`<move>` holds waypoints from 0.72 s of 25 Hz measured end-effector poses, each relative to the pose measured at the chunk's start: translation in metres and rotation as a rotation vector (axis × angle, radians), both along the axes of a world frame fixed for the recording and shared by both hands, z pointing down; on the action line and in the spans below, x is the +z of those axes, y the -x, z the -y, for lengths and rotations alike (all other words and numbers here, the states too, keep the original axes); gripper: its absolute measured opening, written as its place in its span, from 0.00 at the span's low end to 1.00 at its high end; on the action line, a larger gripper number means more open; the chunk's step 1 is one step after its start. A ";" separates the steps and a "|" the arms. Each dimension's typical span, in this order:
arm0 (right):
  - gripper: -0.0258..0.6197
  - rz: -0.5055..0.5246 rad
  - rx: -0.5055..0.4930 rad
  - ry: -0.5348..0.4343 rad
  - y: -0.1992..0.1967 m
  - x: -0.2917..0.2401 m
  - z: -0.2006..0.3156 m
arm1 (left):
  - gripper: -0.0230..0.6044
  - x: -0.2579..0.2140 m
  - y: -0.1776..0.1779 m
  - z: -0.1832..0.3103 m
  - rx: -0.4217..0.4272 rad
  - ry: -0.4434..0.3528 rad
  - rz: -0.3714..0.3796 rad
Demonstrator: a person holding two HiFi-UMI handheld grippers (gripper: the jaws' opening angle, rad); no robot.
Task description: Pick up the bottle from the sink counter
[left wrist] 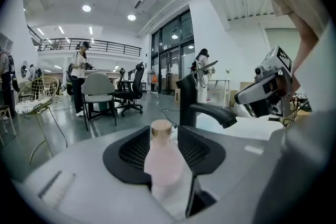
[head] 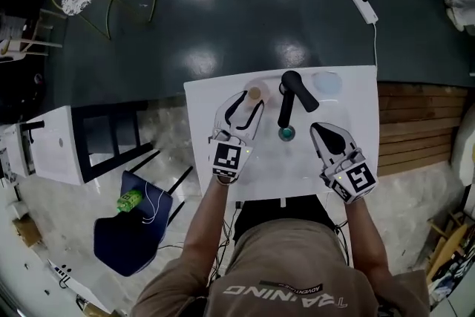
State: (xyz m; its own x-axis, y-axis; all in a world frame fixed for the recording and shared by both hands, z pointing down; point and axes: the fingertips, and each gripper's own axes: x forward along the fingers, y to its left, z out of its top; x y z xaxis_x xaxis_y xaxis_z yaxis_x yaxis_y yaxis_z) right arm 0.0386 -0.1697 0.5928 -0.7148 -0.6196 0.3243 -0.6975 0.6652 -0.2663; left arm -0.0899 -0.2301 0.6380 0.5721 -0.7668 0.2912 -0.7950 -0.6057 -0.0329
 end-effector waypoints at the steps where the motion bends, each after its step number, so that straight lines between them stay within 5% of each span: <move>1: 0.05 0.002 0.010 0.008 -0.001 0.002 -0.001 | 0.27 0.003 -0.001 0.002 0.004 0.001 -0.004; 18: 0.05 -0.065 0.011 0.070 -0.002 0.018 -0.017 | 0.25 0.005 -0.002 0.009 0.013 -0.053 -0.107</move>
